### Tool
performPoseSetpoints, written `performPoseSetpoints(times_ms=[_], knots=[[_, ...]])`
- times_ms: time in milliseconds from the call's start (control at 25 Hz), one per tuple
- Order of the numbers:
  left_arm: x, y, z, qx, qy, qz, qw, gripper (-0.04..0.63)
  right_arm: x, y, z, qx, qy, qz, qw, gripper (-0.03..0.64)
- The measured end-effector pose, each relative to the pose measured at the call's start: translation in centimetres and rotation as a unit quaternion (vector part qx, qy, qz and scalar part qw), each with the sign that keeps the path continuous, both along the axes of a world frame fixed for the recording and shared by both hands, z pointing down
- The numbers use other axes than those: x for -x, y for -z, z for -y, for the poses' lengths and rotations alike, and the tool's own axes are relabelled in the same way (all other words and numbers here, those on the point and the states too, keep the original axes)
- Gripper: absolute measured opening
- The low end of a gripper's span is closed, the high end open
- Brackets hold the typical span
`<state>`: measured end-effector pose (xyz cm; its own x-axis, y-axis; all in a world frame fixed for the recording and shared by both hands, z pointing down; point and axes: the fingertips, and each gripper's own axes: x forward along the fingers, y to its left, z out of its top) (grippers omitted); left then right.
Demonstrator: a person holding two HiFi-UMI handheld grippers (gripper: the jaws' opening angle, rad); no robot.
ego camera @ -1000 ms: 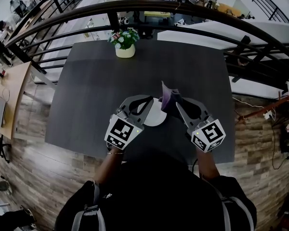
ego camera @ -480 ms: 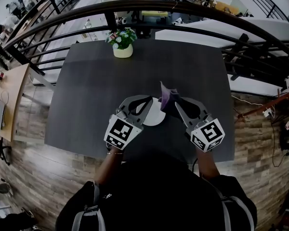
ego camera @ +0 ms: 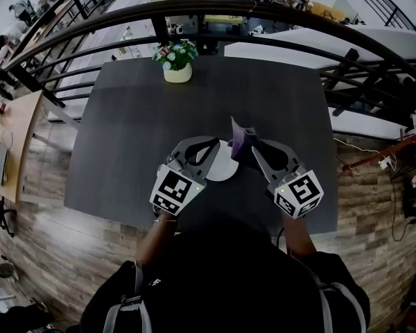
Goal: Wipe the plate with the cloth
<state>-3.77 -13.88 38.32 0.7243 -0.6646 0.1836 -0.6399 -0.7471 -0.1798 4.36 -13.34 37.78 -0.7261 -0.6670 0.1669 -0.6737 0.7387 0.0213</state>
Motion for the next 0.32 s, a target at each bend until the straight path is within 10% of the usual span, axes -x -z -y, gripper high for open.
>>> performPoseSetpoints(times_ms=[320], knots=[[-0.39,0.16,0.01,0.001,0.002,0.003,1.0,0.008,-0.5,0.1,-0.04,0.002,-0.002,0.001,1.0,0.04]])
